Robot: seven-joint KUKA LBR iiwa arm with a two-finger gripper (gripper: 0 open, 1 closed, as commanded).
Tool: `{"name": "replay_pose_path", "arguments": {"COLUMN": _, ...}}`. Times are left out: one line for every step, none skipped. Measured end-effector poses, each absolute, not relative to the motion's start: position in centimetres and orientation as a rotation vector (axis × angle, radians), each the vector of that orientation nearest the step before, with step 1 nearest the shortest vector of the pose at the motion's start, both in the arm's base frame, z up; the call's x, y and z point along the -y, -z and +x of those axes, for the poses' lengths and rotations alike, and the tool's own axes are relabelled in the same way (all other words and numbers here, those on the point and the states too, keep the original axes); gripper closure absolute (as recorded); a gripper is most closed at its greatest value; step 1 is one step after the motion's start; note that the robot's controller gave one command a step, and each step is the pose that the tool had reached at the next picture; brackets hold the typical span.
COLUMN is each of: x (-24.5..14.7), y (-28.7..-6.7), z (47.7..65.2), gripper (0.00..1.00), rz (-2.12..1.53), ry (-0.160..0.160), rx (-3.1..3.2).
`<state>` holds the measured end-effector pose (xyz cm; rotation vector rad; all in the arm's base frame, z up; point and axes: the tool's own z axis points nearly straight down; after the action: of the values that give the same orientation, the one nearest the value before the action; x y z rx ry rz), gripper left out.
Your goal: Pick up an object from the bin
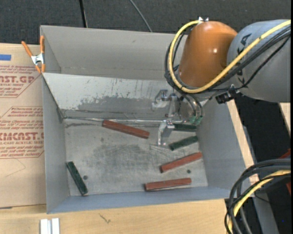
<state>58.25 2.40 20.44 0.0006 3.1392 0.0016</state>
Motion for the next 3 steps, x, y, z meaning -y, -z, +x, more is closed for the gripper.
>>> {"name": "replay_pose_path", "arguments": {"x": -2.4, "y": -20.4, "z": 58.3, "gripper": 0.0, "rz": 0.001, "ry": -0.002, "rx": -3.139}}
{"name": "replay_pose_path", "arguments": {"x": -2.6, "y": -15.5, "z": 58.8, "gripper": 0.0, "rz": -0.012, "ry": -0.001, "rx": -3.132}}
{"name": "replay_pose_path", "arguments": {"x": 1.2, "y": -12.4, "z": 55.8, "gripper": 0.0, "rz": 0.01, "ry": -0.002, "rx": -3.142}}
